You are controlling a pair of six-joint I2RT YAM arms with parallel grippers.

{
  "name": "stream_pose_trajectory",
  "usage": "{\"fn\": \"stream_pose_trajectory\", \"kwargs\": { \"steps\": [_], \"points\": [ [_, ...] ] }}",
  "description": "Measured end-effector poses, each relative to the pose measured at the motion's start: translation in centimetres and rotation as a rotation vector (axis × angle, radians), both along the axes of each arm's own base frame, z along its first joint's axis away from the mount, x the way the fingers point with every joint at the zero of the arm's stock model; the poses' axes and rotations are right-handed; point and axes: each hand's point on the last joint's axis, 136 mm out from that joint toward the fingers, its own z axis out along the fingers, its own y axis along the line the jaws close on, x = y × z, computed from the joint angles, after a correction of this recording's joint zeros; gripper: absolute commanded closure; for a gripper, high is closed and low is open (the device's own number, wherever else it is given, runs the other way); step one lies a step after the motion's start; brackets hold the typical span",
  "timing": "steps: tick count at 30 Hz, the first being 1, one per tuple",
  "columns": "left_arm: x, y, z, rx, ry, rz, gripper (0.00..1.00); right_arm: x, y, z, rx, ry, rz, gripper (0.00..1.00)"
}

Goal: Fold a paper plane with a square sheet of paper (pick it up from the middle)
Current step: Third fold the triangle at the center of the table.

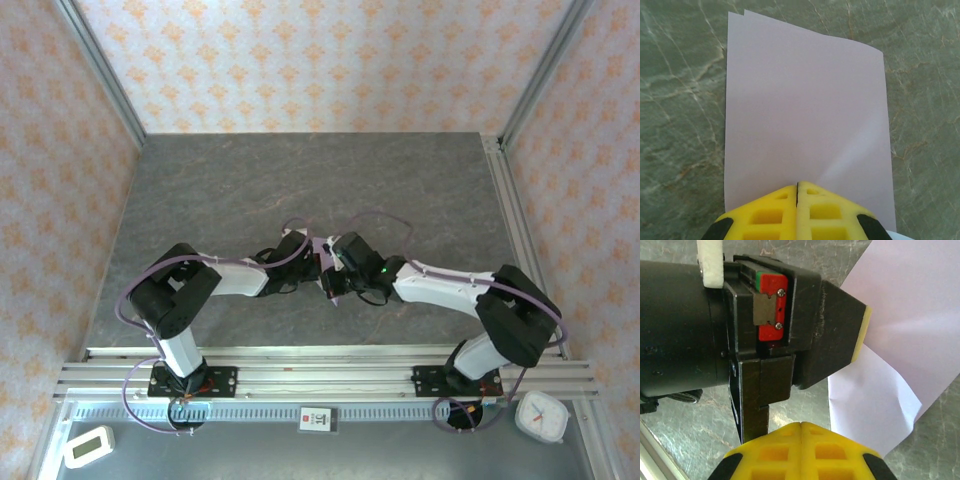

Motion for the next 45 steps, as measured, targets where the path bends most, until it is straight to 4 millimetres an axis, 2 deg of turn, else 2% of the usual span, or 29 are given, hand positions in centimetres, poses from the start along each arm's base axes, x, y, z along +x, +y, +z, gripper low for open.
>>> {"fn": "stream_pose_trajectory", "kwargs": {
  "steps": [11,14,16,19,25,30,39,45],
  "points": [
    [0.9,1.2,0.0,0.037,-0.028,0.032,1.00,0.7,0.6,-0.6,0.053,-0.002,-0.036,1.00],
    [0.9,1.1,0.1,0.026,-0.027,0.042,1.00,-0.6,-0.4,-1.5,0.062,0.028,-0.037,1.00],
    [1.0,1.0,0.1,0.021,-0.025,0.047,1.00,-1.7,-1.8,-2.5,0.059,0.066,-0.054,1.00],
    [1.0,1.0,0.1,0.020,-0.025,0.048,1.00,-2.0,-2.7,-2.5,0.079,0.091,-0.084,1.00],
    [1.0,0.9,0.0,0.016,-0.028,0.048,1.00,-1.6,-1.3,-0.8,0.177,0.091,-0.085,1.00],
    [1.0,0.8,0.1,0.014,-0.032,0.045,1.00,-1.2,-0.1,-0.8,0.212,0.112,-0.080,1.00],
    [1.1,0.7,0.1,0.009,-0.033,0.043,1.00,-0.2,0.9,-2.2,0.217,0.128,-0.087,1.00],
    [1.1,0.6,0.0,0.005,-0.031,0.048,1.00,0.7,0.1,-4.5,0.182,0.157,-0.123,1.00]
  ]
}}
